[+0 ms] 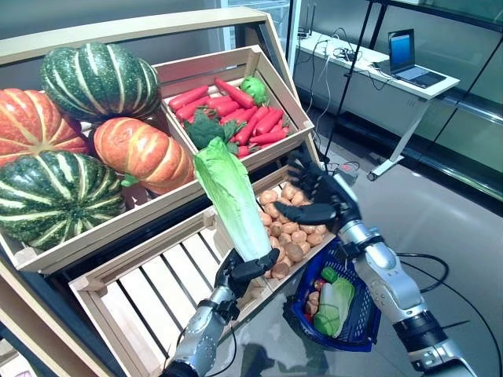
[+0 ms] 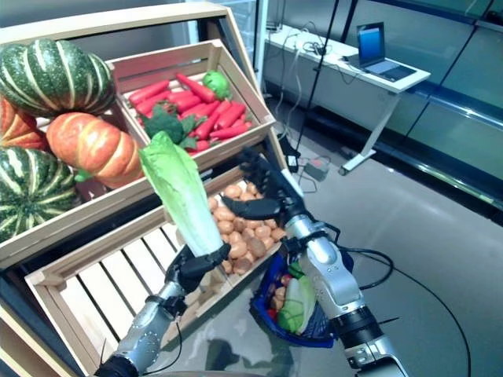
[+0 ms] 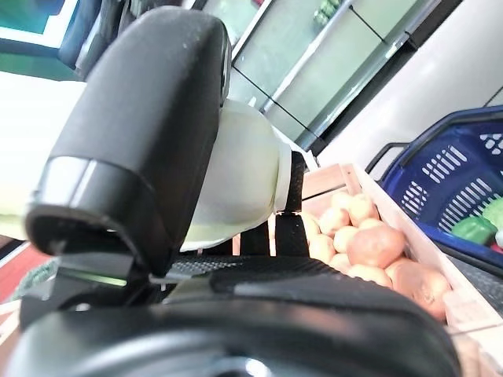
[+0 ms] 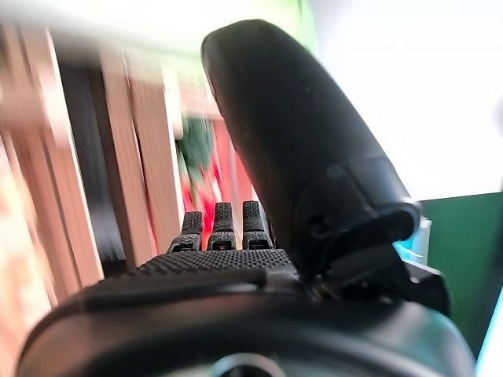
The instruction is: Put vegetables into the basket
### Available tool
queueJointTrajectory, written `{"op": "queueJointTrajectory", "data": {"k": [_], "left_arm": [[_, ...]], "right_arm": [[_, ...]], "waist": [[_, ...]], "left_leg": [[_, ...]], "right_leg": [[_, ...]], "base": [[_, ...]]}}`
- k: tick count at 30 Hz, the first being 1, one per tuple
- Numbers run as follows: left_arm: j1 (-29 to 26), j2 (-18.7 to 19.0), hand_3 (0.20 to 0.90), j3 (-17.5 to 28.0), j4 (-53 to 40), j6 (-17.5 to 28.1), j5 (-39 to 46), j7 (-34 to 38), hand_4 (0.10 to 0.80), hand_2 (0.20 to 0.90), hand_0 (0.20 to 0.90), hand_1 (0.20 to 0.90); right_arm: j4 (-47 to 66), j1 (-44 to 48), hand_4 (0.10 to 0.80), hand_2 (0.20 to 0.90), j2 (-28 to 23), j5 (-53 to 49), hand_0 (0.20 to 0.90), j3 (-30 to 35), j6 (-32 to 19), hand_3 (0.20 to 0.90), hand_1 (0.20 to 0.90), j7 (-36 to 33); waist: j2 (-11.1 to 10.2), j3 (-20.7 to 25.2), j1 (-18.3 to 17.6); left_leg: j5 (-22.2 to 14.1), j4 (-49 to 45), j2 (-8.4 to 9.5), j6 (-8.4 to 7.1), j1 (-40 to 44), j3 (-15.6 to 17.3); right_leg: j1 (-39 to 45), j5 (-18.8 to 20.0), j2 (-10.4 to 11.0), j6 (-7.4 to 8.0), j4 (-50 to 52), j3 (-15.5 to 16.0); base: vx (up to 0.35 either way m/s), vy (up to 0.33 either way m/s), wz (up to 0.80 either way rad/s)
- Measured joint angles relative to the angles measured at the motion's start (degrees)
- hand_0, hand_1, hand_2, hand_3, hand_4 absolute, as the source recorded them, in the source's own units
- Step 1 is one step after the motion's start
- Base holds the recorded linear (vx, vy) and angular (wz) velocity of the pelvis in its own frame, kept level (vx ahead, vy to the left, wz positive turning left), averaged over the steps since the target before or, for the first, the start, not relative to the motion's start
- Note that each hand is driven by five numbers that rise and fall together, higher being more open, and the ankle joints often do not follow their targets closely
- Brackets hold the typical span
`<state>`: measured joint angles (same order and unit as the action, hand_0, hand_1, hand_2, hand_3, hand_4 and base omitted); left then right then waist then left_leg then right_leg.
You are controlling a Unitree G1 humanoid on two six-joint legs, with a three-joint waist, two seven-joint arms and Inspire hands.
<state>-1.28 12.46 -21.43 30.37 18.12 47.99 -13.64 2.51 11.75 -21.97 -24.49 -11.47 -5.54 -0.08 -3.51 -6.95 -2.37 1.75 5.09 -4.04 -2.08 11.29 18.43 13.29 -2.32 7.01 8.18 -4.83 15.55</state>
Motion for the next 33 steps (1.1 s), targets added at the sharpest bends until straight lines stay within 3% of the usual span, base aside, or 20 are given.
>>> {"op": "queueJointTrajectory", "data": {"k": [6, 14, 21, 29, 33], "left_arm": [[1.1, 0.1, 0.300, 2.1, 0.0, 0.1, 0.0, 0.7, 0.400, 0.300, 0.300, 0.300], [1.1, 0.0, 0.300, 2.3, 0.0, 0.2, -0.3, 0.7, 0.400, 0.300, 0.300, 0.300], [1.1, 0.0, 0.300, 2.2, 0.0, 0.2, -3.3, -0.2, 0.400, 0.300, 0.300, 0.300], [0.9, 0.8, 0.300, 1.4, 0.0, 0.3, -9.3, -1.6, 0.400, 0.300, 0.300, 0.300], [0.7, 3.1, 0.300, -0.3, -0.2, 0.6, -12.3, -1.6, 0.400, 0.300, 0.300, 0.300]], "right_arm": [[5.7, -2.1, 0.800, 0.900, -1.4, 4.4, 0.900, 5.0, -6.0, 0.900, 0.900, -6.7], [7.3, -6.4, 0.800, 0.900, -3.4, 1.9, 0.900, 6.4, -7.0, 0.900, 0.900, -5.1], [3.0, -7.6, 0.800, 0.900, -0.8, -20.0, 0.900, 4.5, 0.6, 0.900, 0.900, 6.5], [-5.4, -7.5, 0.800, 0.900, 2.4, -28.5, 0.900, -0.7, 10.7, 0.900, 0.900, 12.5], [-5.5, -6.3, 0.800, 0.900, 2.5, -30.8, 0.900, -0.8, 12.7, 0.900, 0.900, 14.0]], "waist": [[0.0, 0.0, -2.4], [0.1, -0.1, -3.1], [0.2, -0.1, -2.8], [0.2, -0.1, -1.3], [0.2, -0.1, -1.1]], "left_leg": [[0.0, 0.0, -0.13, 0.00, -0.1, 0.9], [0.0, 0.0, -0.32, 0.00, -0.1, 2.4], [0.0, 0.0, -0.35, -0.01, -0.2, 2.3], [0.0, 0.0, -0.34, 0.00, -0.3, 1.6], [0.2, 0.0, -0.32, 0.04, -0.3, 1.2]], "right_leg": [[-0.8, 0.4, -0.1, -0.09, 0.0, -1.4], [-1.5, 1.2, -0.2, -0.15, -0.2, -2.8], [-1.5, 1.2, -0.3, -0.17, -0.2, -2.6], [-1.2, 1.2, -0.3, -0.17, -0.2, -2.1], [-1.1, 1.2, -0.3, -0.17, -0.2, -1.8]], "base": [[-0.003, 0.008, -0.09], [-0.006, 0.004, -0.09], [0.000, 0.000, 0.00], [0.001, -0.003, 0.02], [-0.002, -0.010, 0.06]]}}
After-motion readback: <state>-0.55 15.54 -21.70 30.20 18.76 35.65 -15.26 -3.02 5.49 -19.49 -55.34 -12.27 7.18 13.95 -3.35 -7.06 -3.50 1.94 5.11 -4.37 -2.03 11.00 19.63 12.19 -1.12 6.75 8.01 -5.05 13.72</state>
